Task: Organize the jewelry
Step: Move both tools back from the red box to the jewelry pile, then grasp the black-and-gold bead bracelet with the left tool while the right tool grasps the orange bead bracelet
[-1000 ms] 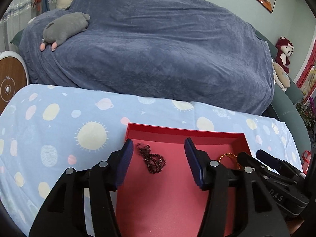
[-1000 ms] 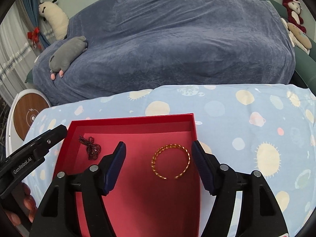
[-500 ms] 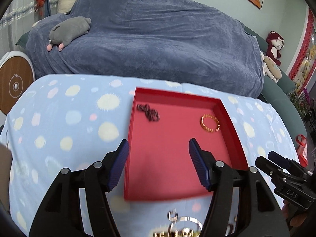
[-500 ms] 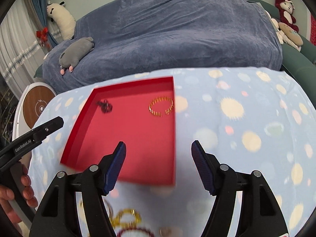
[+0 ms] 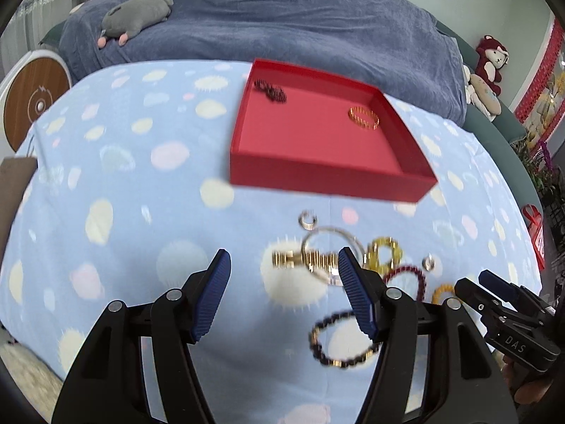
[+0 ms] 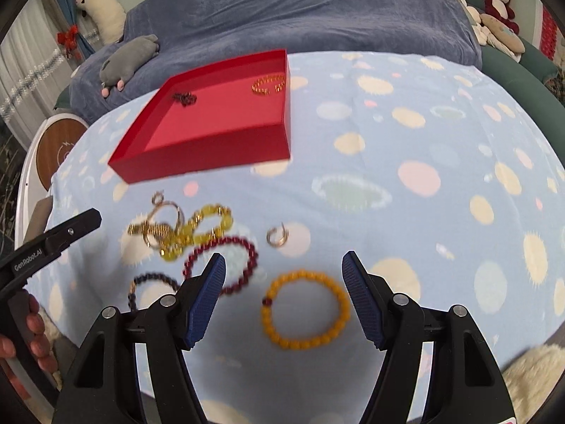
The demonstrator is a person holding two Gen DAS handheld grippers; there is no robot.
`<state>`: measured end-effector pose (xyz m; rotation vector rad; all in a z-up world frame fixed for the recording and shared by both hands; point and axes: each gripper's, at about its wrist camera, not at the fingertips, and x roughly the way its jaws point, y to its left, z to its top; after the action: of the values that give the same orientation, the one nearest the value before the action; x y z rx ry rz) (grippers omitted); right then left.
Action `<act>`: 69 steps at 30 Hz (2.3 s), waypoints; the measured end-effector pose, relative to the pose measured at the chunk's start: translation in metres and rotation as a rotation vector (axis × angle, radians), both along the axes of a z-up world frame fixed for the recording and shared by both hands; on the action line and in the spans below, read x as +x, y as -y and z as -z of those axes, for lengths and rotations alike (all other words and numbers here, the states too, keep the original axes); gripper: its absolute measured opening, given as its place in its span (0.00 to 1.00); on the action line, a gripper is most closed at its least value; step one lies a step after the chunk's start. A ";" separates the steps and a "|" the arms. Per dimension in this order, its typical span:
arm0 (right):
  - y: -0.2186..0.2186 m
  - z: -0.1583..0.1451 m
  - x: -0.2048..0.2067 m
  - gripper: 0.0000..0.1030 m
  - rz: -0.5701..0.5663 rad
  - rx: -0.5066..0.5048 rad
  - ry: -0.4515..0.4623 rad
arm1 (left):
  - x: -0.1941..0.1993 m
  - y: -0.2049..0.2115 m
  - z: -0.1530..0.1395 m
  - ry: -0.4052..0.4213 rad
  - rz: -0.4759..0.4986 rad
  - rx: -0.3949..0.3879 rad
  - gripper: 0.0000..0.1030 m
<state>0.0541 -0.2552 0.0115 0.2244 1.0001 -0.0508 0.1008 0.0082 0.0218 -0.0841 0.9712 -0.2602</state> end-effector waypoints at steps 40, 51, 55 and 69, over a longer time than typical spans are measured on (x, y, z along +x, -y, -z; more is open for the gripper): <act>0.025 0.037 -0.023 0.45 0.130 -0.022 -0.056 | -0.039 0.024 0.047 -0.027 0.015 0.144 0.10; 0.019 0.037 -0.024 0.07 0.092 -0.034 -0.051 | -0.044 0.017 0.045 -0.040 0.011 0.124 0.06; 0.015 0.033 -0.025 0.07 0.073 -0.018 -0.036 | -0.047 0.011 0.041 -0.044 -0.002 0.106 0.05; 0.007 0.006 -0.040 0.07 0.043 0.045 0.034 | -0.052 0.002 0.009 -0.004 -0.008 0.047 0.05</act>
<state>0.0141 -0.2626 0.0052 0.2872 0.9635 -0.0641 0.0491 0.0064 0.0127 -0.0459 0.9806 -0.2305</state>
